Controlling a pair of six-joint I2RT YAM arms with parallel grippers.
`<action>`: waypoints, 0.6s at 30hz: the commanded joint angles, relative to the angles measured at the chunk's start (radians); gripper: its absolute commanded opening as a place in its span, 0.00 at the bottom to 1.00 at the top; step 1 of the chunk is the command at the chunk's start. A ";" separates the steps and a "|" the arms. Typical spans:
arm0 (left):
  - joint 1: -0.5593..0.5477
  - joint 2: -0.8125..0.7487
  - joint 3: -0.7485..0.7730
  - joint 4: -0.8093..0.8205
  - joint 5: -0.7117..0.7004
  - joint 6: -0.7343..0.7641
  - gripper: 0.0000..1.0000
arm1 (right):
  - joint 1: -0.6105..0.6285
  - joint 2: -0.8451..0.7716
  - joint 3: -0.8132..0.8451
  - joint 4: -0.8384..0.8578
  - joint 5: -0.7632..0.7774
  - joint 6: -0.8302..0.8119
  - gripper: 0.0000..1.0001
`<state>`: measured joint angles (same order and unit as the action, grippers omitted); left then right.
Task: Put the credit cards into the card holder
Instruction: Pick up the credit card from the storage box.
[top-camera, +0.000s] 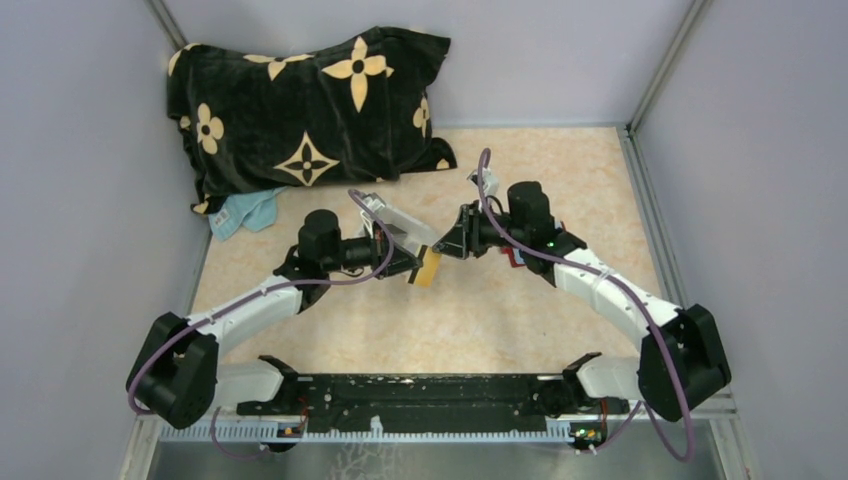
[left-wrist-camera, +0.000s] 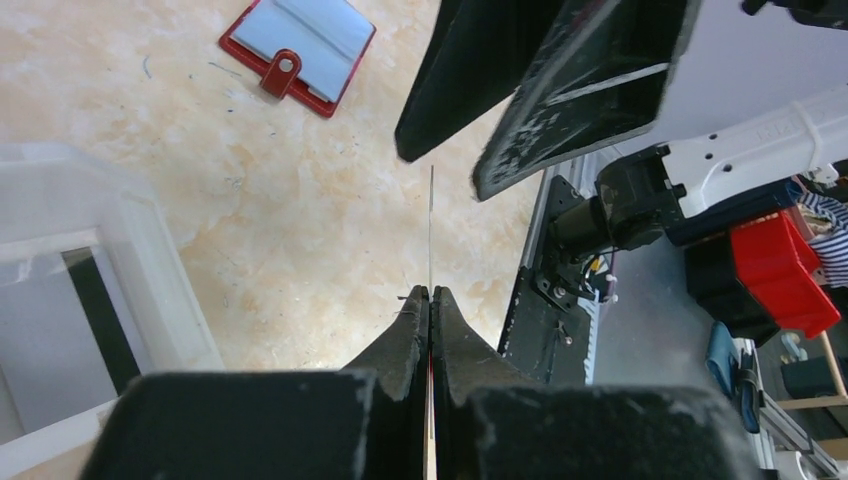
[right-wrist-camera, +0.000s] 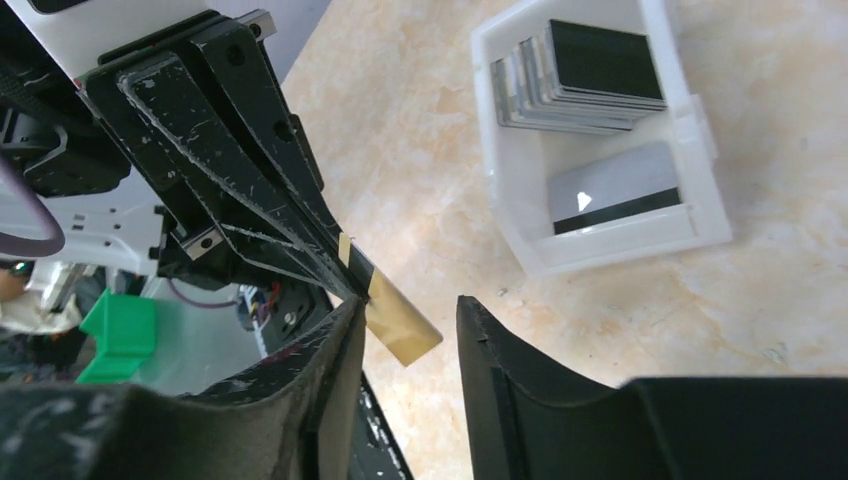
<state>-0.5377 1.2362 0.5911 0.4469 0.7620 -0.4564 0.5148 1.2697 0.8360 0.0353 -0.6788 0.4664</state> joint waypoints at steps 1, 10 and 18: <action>-0.003 -0.004 -0.014 0.051 -0.083 -0.029 0.00 | -0.005 -0.104 0.018 -0.037 0.134 -0.043 0.43; -0.038 0.031 -0.035 0.112 -0.311 -0.148 0.00 | -0.021 -0.237 -0.024 -0.167 0.706 -0.011 0.52; -0.187 0.136 0.061 0.081 -0.533 -0.156 0.00 | -0.192 -0.071 0.003 -0.308 0.948 0.042 0.49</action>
<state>-0.6613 1.3186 0.5755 0.5156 0.3740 -0.6010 0.3988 1.1198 0.8185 -0.1951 0.0910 0.4744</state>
